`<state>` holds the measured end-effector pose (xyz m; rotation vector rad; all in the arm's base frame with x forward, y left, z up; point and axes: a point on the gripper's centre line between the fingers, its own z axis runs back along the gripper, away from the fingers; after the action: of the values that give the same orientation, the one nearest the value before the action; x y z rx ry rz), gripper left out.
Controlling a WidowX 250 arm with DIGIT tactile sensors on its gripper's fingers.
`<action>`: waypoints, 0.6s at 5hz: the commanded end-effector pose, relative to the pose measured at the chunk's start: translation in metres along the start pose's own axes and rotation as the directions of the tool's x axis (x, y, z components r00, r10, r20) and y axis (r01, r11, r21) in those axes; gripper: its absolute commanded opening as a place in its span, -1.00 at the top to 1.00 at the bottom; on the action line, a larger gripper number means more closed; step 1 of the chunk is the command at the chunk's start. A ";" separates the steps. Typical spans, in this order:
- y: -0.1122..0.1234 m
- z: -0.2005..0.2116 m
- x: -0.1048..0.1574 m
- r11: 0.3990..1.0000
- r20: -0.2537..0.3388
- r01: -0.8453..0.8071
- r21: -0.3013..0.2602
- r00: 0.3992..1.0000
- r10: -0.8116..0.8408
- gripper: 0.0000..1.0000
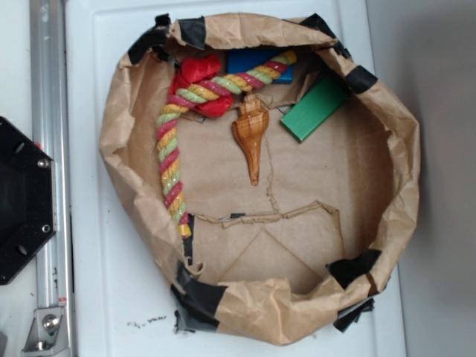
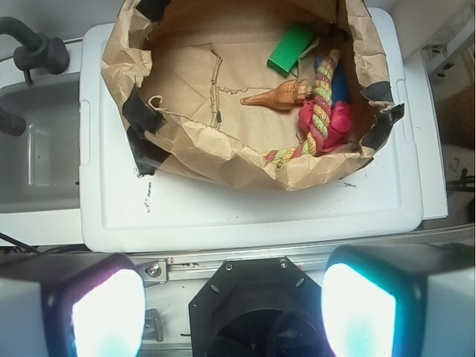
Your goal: Grab the multicolored rope.
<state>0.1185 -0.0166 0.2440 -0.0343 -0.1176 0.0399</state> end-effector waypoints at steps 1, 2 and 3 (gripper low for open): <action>0.000 0.000 0.000 1.000 0.000 0.000 0.000 1.000 0.000 -1.00; 0.017 -0.047 0.045 0.992 0.051 -0.092 0.092 0.995 0.088 -1.00; 0.031 -0.084 0.084 0.982 0.065 -0.120 0.149 0.992 0.111 -1.00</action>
<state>0.2108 0.0107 0.1609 0.1102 -0.1380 0.1429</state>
